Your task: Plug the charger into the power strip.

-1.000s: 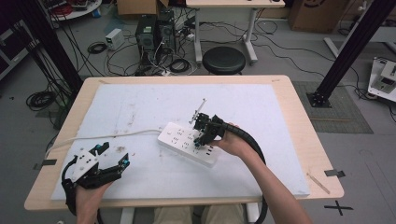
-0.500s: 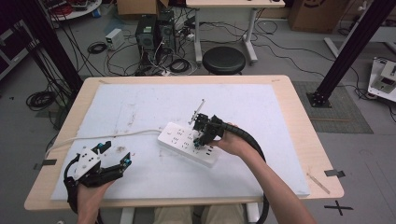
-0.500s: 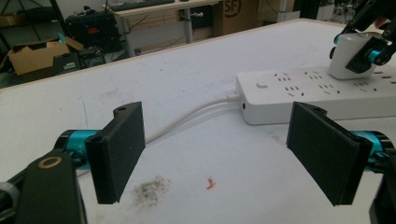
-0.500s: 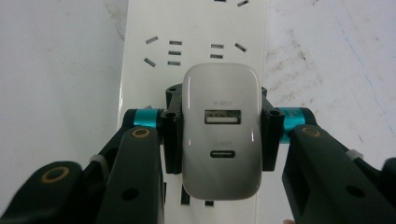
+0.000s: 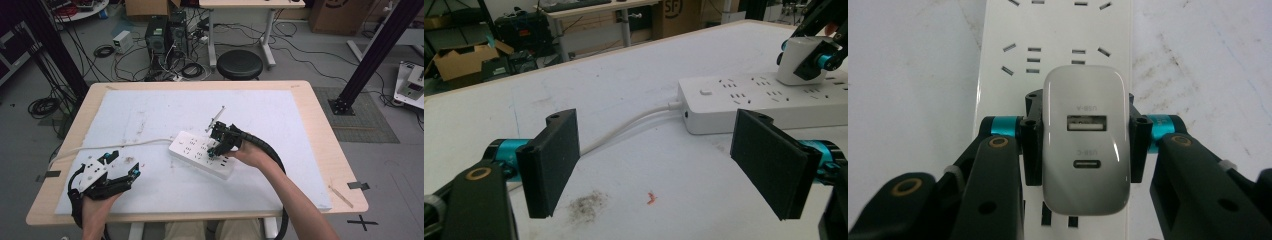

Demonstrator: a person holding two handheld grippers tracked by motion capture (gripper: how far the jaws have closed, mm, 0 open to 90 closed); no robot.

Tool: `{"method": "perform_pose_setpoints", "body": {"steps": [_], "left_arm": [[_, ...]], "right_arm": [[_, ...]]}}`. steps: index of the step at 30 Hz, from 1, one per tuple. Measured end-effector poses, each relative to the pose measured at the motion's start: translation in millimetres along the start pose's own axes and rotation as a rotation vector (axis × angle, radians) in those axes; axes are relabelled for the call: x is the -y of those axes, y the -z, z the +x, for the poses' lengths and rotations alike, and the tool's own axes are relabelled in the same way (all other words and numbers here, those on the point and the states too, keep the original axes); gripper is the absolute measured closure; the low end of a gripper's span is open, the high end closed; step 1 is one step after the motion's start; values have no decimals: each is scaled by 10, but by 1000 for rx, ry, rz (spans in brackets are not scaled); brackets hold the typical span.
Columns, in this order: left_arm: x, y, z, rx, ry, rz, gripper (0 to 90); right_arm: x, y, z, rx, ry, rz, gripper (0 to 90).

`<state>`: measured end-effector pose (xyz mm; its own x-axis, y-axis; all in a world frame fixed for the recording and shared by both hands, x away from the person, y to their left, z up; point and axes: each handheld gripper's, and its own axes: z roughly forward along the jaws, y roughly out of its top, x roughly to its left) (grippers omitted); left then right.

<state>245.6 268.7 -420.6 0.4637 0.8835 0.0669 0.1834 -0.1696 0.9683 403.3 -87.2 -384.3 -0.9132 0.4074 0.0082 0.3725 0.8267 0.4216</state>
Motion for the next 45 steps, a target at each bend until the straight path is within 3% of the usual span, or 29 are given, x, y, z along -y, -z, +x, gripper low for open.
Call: {"method": "perform_pose_setpoints", "body": {"steps": [3,9,23,24,26,27,29,30,37,39,45], "left_arm": [[1,-1,12,-2,-2,2,200],[9,-1,28,0,-5,6,200],[31,53,91,-19,6,-1,200],[35,55,92,-19,8,-1,200],[40,58,98,-20,10,-2,200],[40,56,101,-22,11,-4,200],[36,53,103,-20,10,-5,200],[33,50,100,-20,10,-5,200],[31,34,85,-13,8,-4,200],[33,28,92,-11,9,-7,200],[36,27,109,-10,9,-8,200]], "right_arm": [[-11,-15,39,24,11,6,637],[46,-31,25,22,13,-50,637],[34,-22,6,-2,-6,-36,619],[35,-22,6,-10,-7,-35,577],[45,-32,20,-32,-7,-38,374],[53,-28,28,-43,0,-41,349],[75,-3,51,-18,2,-70,215],[81,15,53,-12,2,-75,206],[165,142,34,14,-28,-123,206],[276,219,31,15,-44,-188,206],[551,350,21,27,-120,-310,206]]}}
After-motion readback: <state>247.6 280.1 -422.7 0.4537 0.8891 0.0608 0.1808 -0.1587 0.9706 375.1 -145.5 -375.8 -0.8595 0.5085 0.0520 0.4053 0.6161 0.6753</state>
